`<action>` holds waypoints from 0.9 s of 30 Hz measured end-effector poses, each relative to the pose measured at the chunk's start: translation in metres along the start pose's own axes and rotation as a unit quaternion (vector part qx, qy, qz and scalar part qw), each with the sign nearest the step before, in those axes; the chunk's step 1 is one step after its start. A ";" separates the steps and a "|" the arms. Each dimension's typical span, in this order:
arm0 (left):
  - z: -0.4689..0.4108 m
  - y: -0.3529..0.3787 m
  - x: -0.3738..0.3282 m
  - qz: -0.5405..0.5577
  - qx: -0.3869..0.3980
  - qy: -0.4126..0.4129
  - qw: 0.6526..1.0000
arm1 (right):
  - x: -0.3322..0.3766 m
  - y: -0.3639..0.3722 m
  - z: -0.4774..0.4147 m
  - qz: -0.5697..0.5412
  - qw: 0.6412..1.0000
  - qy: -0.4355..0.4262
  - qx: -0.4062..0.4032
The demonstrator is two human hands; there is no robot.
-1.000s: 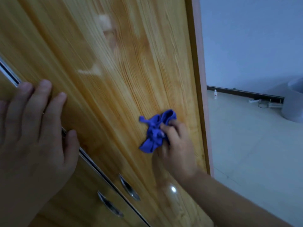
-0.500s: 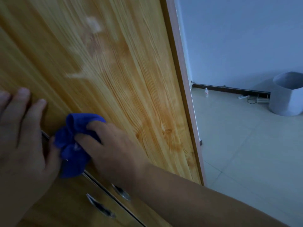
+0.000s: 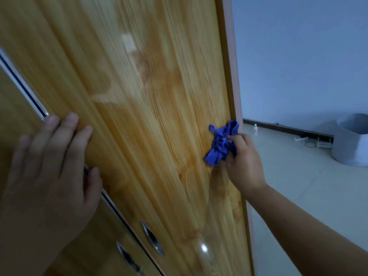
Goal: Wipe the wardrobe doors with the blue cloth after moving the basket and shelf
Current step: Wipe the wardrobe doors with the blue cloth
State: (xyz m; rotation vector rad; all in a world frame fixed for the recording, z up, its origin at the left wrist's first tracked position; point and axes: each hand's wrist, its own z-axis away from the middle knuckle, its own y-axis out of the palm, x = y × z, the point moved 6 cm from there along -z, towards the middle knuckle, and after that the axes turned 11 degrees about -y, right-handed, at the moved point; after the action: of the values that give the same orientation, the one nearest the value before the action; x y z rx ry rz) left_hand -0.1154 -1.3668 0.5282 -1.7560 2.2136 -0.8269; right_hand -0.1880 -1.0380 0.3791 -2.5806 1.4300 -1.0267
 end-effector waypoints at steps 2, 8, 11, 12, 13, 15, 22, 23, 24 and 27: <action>0.004 0.002 0.007 -0.021 0.002 0.018 1.000 | 0.001 -0.007 -0.002 -0.023 0.999 0.036 0.015; 0.005 -0.002 0.001 0.022 0.005 0.011 1.000 | 0.005 -0.012 0.048 -0.046 0.992 0.054 0.100; 0.033 -0.012 -0.019 0.079 0.037 0.006 0.996 | 0.000 -0.011 0.094 -0.082 0.977 0.112 0.165; 0.054 -0.013 -0.027 0.087 0.047 0.021 0.995 | 0.000 -0.010 0.111 -0.087 0.970 0.125 0.191; 0.077 -0.014 -0.030 0.107 0.061 0.022 0.992 | 0.002 -0.009 0.129 -0.088 0.963 0.134 0.216; 0.126 -0.009 -0.026 0.177 0.111 -0.039 0.977 | 0.002 -0.006 0.167 -0.099 0.948 0.160 0.258; 0.308 0.020 0.002 0.238 0.259 -0.323 0.878 | 0.000 0.003 0.297 -0.103 0.878 0.251 0.394; 0.335 0.023 0.002 0.241 0.276 -0.347 0.863 | -0.001 0.004 0.316 -0.096 0.867 0.253 0.417; 0.363 0.027 0.001 0.244 0.299 -0.370 0.845 | -0.002 0.005 0.336 -0.088 0.856 0.254 0.442; 0.438 0.038 -0.002 0.248 0.369 -0.410 0.796 | -0.004 0.003 0.392 -0.044 0.810 0.248 0.529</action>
State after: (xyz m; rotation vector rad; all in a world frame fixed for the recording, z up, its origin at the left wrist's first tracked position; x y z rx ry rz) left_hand 0.0632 -1.4915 0.1466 -0.8225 1.3483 -0.5201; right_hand 0.0236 -1.1487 0.0686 -1.5888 0.4290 -1.8789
